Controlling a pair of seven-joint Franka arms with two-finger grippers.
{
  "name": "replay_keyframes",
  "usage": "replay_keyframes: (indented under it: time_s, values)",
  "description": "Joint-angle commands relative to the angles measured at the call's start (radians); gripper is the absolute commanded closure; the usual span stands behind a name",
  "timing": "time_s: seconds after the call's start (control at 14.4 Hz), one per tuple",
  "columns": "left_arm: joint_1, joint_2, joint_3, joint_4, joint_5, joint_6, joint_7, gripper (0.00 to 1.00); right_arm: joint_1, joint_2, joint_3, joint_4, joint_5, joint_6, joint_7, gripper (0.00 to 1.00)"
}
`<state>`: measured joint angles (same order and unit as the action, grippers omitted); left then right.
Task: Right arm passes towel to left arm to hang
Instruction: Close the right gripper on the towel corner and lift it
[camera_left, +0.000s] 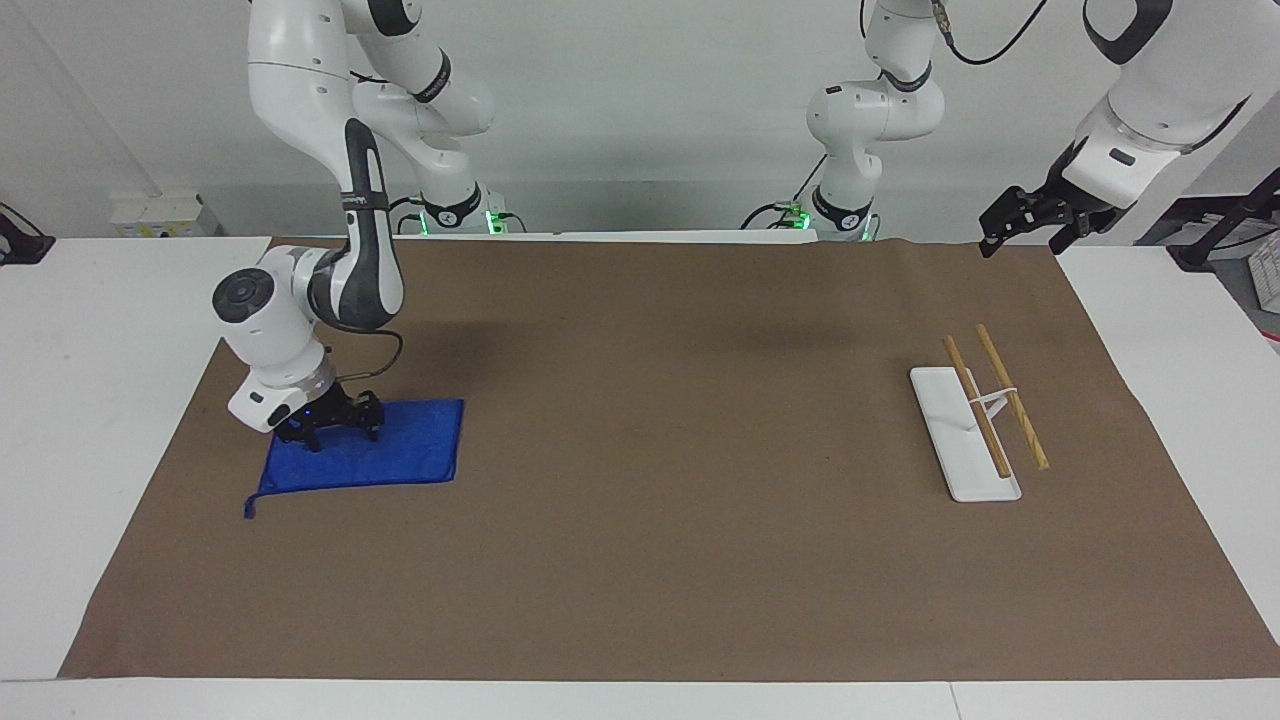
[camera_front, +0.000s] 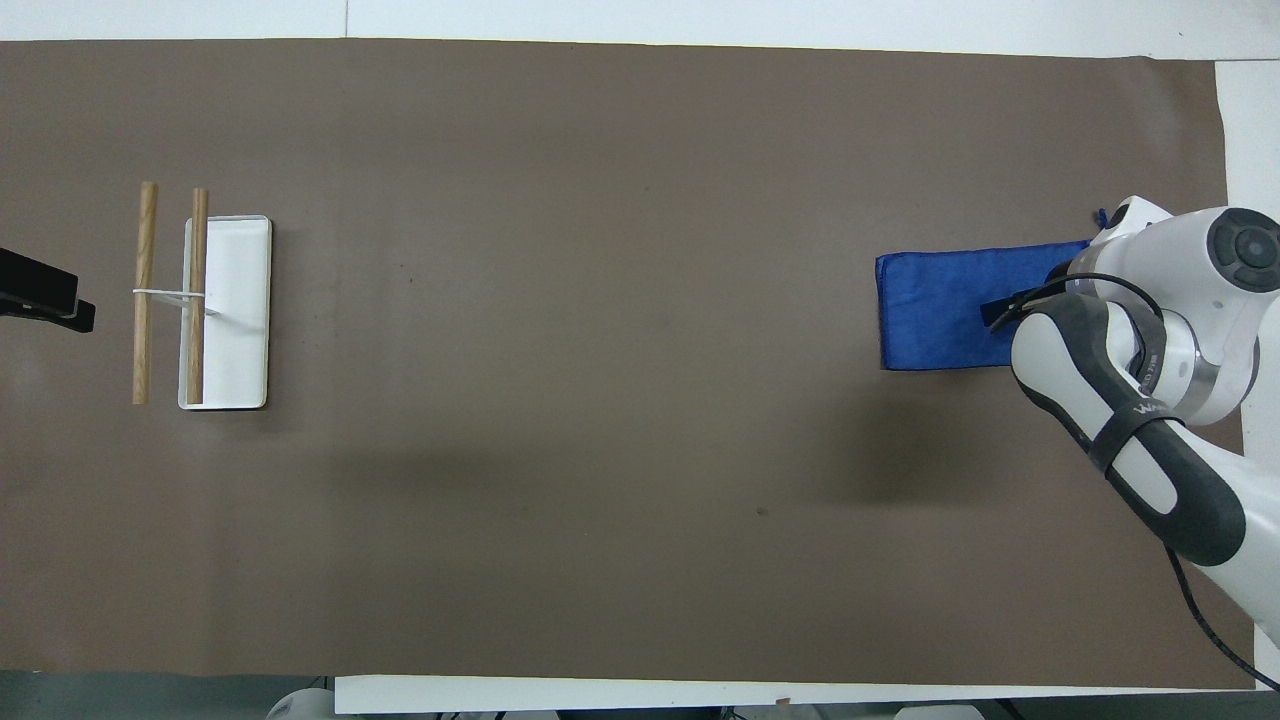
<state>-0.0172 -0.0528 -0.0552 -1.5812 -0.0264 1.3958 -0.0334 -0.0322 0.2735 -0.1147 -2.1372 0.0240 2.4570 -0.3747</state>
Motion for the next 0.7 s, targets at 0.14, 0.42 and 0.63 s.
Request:
replay_keyframes:
  time_s: [0.14, 0.42, 0.63]
  values:
    - [0.003, -0.016, 0.005, -0.022, -0.01, 0.008, 0.007, 0.0, -0.011, -0.002, 0.003, -0.006, 0.08, 0.016, -0.016, 1.0]
    - [0.003, -0.016, 0.005, -0.022, -0.01, 0.008, 0.006, 0.0, -0.011, -0.02, 0.004, 0.037, 0.137, -0.048, 0.006, 1.0]
    - [0.003, -0.016, 0.005, -0.022, -0.01, 0.008, 0.007, 0.0, -0.009, -0.052, 0.021, 0.063, 0.149, -0.118, 0.057, 1.0]
